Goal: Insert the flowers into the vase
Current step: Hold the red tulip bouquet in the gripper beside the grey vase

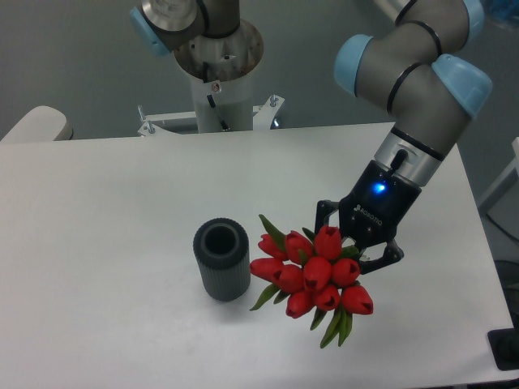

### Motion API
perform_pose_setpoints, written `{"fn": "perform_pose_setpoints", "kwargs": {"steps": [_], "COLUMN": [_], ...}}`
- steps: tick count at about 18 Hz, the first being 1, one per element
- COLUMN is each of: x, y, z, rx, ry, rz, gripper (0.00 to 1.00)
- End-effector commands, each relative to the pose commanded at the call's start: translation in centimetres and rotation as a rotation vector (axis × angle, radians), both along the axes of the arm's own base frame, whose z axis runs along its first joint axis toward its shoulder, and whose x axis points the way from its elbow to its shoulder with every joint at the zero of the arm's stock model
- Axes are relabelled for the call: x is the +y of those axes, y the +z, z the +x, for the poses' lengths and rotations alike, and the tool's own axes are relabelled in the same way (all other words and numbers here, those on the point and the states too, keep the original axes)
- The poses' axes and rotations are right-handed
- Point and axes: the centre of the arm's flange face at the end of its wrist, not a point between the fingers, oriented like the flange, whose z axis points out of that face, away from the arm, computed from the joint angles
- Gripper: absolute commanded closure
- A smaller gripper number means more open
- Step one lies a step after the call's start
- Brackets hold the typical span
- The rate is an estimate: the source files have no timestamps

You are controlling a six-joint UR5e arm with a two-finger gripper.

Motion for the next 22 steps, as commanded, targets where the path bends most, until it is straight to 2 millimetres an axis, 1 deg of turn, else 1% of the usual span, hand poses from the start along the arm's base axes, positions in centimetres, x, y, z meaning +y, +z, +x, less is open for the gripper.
{"fn": "perform_pose_setpoints", "kwargs": {"steps": [2, 5, 9, 12, 14, 15, 17, 19, 22], "x": [0.1, 0.7, 0.8, 0.4, 0.4, 0.3, 0.0, -0.1, 0.0], "y": [-0.1, -0.1, 0.5, 0.7, 1.5, 1.9, 2.0, 2.6, 2.5], "z": [0.6, 0.8, 0.8, 0.6, 0.7, 0.7, 0.7, 0.7, 1.4], "rx": [-0.004, -0.002, -0.021, -0.093, -0.151, -0.156, -0.158, -0.169, -0.222], "ry": [-0.005, 0.004, 0.039, 0.072, 0.085, 0.088, 0.088, 0.072, 0.037], "rz": [0.013, 0.024, 0.061, 0.087, 0.133, 0.148, 0.16, 0.208, 0.277], "gripper": [0.82, 0.82, 0.82, 0.82, 0.82, 0.82, 0.82, 0.82, 0.81]}}
